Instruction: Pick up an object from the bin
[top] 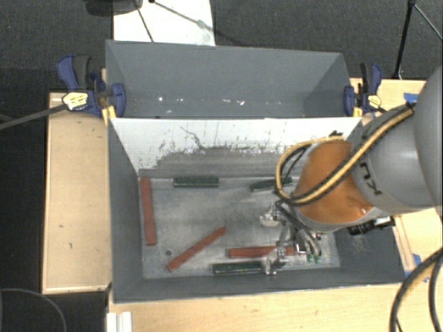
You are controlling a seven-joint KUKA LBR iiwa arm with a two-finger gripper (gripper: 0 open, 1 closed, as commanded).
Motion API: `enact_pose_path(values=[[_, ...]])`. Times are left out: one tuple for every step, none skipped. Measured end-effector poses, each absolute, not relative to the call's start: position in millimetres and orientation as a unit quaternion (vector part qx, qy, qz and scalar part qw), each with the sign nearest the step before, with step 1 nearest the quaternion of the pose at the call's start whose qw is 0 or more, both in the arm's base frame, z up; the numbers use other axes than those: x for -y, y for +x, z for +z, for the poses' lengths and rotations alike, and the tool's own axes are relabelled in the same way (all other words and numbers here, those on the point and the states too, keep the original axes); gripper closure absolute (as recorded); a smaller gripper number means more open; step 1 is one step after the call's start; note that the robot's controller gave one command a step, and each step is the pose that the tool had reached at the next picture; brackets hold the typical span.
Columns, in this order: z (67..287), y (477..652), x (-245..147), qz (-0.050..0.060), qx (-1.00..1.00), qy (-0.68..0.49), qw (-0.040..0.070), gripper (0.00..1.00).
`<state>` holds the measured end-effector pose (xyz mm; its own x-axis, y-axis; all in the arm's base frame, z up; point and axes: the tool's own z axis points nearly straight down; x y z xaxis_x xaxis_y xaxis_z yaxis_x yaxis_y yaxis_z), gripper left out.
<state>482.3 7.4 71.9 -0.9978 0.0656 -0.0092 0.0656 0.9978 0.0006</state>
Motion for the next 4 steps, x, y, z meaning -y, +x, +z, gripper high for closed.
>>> enact_pose_path(values=[[74.6,481.7,-15.5,-0.001,-0.998,0.065,0.005,1.00],[74.6,481.7,-15.5,-0.001,-0.998,0.064,0.005,1.00],[78.3,480.1,-15.7,-0.001,-0.998,0.064,0.002,1.00],[96.7,477.3,-17.0,-0.001,-0.998,0.062,-0.003,1.00]])
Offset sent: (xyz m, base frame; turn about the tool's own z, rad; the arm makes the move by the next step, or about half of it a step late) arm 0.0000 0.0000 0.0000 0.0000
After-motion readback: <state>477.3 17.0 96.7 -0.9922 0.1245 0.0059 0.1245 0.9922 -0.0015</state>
